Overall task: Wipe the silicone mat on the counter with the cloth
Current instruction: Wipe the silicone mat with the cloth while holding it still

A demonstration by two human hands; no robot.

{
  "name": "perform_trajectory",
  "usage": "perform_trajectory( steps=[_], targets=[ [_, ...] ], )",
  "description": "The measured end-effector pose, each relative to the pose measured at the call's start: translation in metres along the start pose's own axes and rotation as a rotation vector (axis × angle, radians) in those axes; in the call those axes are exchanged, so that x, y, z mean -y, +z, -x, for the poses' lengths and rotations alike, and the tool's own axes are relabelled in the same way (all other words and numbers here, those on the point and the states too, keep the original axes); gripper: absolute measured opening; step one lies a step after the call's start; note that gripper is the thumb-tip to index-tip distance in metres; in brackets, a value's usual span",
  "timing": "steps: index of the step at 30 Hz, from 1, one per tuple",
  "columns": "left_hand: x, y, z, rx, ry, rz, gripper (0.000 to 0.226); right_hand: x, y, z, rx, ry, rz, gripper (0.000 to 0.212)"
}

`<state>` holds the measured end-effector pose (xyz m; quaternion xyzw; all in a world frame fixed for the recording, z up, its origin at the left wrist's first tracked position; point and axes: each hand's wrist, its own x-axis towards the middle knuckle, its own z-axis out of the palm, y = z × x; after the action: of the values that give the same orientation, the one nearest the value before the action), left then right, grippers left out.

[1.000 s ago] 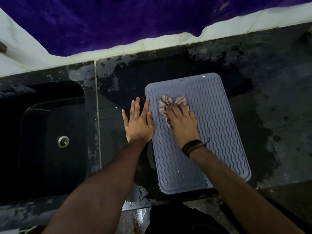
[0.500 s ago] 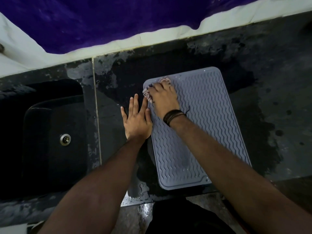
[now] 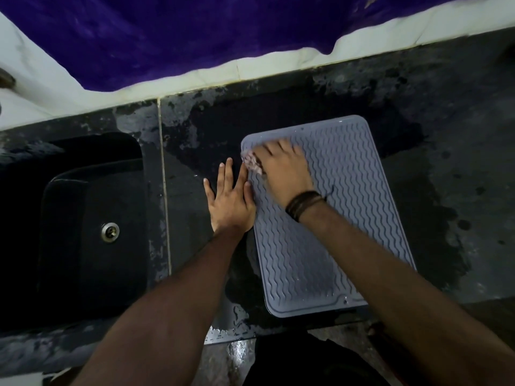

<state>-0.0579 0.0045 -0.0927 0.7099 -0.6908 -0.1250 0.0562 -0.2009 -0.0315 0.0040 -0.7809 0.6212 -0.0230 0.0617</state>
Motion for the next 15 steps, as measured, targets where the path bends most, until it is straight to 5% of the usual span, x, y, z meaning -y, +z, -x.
perform_trajectory(
  steps=[6, 15],
  targets=[
    [-0.002, 0.0, 0.001, -0.012, 0.002, 0.005, 0.053, 0.017, 0.021, -0.057, 0.116, -0.033, 0.143, 0.039],
    [-0.001, -0.001, 0.002, -0.041, 0.025, 0.005, 0.054, 0.008, 0.029, 0.049, 0.101, -0.008, 0.039, 0.049]
  ],
)
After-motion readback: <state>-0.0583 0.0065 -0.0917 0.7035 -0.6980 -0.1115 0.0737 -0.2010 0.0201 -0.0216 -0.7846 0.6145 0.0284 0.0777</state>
